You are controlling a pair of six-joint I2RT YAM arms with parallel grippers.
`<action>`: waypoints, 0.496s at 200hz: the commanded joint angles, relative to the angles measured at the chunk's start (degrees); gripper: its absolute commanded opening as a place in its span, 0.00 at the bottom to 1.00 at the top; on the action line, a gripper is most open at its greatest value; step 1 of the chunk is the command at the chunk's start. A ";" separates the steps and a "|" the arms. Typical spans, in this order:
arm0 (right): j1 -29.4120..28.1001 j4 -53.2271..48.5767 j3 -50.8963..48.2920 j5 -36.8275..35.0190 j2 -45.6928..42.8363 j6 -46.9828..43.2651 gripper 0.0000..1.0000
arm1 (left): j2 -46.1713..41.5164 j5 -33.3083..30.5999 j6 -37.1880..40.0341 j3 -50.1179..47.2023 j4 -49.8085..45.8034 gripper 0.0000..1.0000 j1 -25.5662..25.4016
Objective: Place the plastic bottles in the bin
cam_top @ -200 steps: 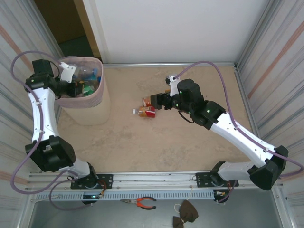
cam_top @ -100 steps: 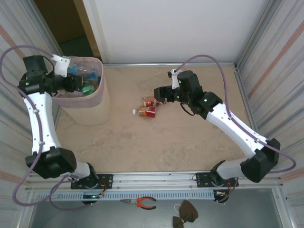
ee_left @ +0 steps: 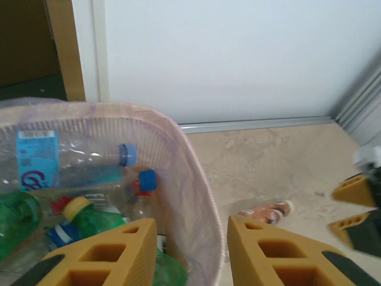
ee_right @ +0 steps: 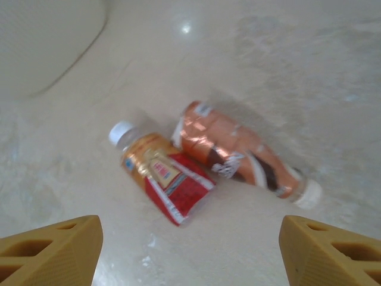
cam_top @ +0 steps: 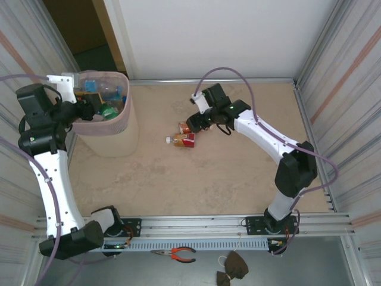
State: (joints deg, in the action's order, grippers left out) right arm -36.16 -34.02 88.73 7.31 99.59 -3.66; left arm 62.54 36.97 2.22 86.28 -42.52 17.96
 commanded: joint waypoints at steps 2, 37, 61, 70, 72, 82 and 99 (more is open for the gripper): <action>-1.54 -5.02 3.44 5.23 4.40 -17.11 0.72 | -1.96 5.14 -7.49 -2.86 1.38 0.36 0.04; -1.41 -8.36 4.64 5.62 10.38 -33.78 0.70 | -5.09 10.03 -12.39 -7.90 3.24 0.36 -0.17; -1.36 -7.82 4.72 5.53 13.04 -41.20 0.71 | -7.47 10.59 -14.82 -11.73 5.65 0.36 -1.39; -1.37 -7.56 5.19 5.22 14.01 -42.58 0.71 | -8.03 10.73 -15.65 -12.85 6.46 0.35 -2.00; -1.37 -7.49 5.24 5.14 14.28 -42.83 0.71 | -8.20 10.75 -15.73 -13.01 6.66 0.35 -2.12; -1.37 -7.29 5.71 5.22 15.21 -43.94 0.72 | -8.54 10.58 -16.14 -13.78 7.00 0.35 -2.84; -1.32 -6.56 5.68 5.73 16.16 -45.64 0.73 | -8.99 10.16 -16.65 -14.62 7.59 0.35 -4.16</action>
State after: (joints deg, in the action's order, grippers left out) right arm -37.76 -40.29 92.27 11.88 114.41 -41.93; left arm 54.78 45.50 -11.79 72.79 -38.13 15.18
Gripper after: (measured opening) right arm 0.726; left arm 0.354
